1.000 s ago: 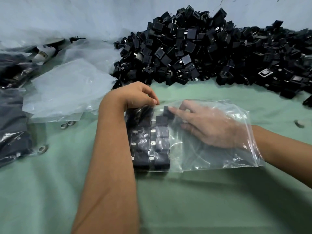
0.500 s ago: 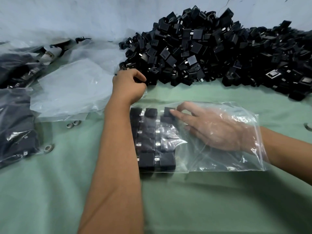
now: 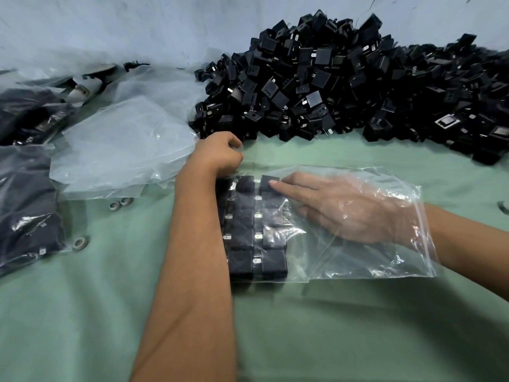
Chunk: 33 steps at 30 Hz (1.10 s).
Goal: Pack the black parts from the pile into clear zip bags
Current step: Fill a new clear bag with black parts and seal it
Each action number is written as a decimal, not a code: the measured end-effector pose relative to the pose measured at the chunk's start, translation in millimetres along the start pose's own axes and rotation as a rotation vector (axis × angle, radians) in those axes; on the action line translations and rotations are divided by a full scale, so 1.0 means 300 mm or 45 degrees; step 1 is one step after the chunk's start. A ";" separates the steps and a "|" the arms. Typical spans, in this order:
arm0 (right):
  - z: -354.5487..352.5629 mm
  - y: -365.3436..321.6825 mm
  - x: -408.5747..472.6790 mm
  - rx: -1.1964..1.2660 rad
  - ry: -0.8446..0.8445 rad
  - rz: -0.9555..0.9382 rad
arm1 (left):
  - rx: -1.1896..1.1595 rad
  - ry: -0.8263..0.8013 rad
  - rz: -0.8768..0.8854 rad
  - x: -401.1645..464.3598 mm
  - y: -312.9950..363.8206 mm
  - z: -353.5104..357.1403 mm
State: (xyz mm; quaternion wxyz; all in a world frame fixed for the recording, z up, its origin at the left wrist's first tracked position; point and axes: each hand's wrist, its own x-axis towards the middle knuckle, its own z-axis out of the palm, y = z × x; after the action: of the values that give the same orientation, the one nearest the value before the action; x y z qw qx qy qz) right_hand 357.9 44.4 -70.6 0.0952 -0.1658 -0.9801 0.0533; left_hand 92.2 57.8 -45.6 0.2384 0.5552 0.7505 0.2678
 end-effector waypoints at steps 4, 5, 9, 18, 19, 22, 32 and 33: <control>0.002 -0.013 -0.013 0.188 0.014 0.133 | 0.091 0.058 -0.003 0.005 0.007 0.004; 0.000 -0.010 -0.024 0.222 0.008 0.182 | 0.109 0.074 0.011 0.002 0.011 0.005; -0.032 0.020 -0.098 0.156 0.095 0.297 | 0.089 0.102 0.017 -0.009 0.027 0.005; -0.080 0.023 -0.293 0.655 0.245 0.403 | 0.130 0.319 -0.045 0.036 0.097 0.001; -0.089 0.008 -0.307 0.782 0.301 0.493 | 0.179 0.288 -0.038 0.055 0.101 -0.005; -0.079 -0.035 -0.313 1.062 0.645 0.860 | 0.455 0.151 0.036 0.102 0.092 -0.004; -0.037 -0.001 -0.323 1.214 1.390 1.227 | 0.316 0.475 0.049 0.075 0.094 0.007; -0.035 -0.001 -0.320 1.200 1.385 1.222 | 0.266 0.515 0.046 0.059 0.105 0.004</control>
State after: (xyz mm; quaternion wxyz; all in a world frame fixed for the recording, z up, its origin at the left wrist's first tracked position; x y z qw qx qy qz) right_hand 449.0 12.6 -76.7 0.5770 -0.5075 -0.4982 0.4017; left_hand 110.4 82.7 -26.6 0.0194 0.5251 0.7966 0.2989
